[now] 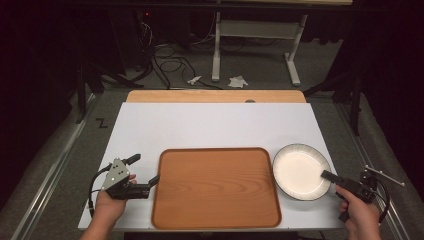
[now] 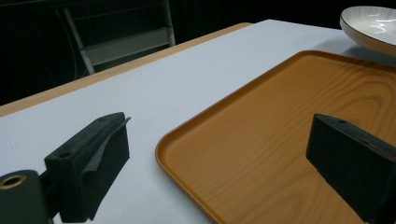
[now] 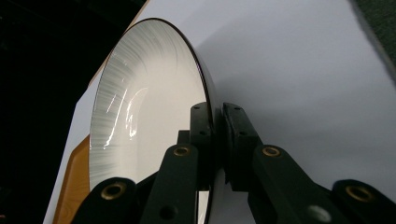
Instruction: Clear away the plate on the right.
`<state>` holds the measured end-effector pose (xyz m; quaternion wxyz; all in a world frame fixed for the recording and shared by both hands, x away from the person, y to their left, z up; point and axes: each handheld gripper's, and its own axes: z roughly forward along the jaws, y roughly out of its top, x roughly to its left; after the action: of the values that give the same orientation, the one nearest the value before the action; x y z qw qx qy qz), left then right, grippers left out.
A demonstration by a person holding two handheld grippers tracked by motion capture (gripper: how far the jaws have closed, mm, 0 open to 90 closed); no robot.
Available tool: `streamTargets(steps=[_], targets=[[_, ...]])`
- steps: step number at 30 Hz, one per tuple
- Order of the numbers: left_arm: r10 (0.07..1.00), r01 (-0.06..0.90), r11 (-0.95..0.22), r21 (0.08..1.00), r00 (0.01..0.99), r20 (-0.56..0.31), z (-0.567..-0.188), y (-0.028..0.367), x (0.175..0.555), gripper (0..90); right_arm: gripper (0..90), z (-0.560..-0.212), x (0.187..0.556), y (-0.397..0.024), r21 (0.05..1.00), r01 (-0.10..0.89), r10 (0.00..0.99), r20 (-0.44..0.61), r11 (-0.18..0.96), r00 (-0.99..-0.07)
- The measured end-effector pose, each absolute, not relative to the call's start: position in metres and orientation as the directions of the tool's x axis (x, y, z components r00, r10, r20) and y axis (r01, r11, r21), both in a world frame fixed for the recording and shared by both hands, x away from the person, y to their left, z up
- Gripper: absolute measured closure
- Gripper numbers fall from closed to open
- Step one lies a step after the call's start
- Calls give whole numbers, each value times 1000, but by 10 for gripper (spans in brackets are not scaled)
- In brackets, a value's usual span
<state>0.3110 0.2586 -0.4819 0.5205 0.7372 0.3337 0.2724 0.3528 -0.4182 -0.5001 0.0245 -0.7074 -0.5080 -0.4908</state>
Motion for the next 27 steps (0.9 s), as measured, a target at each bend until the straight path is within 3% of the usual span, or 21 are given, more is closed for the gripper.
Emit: streamTargets(steps=[12, 27], targets=[[789, 208, -233, 950, 611, 60, -482, 267, 304, 50, 849, -482, 365, -385, 516, 753, 695, 710, -408, -110], [807, 199, -216, 956, 588, 60, -481, 274, 303, 38, 849, -450, 392, -311, 553, 783, 671, 699, -286, -248]])
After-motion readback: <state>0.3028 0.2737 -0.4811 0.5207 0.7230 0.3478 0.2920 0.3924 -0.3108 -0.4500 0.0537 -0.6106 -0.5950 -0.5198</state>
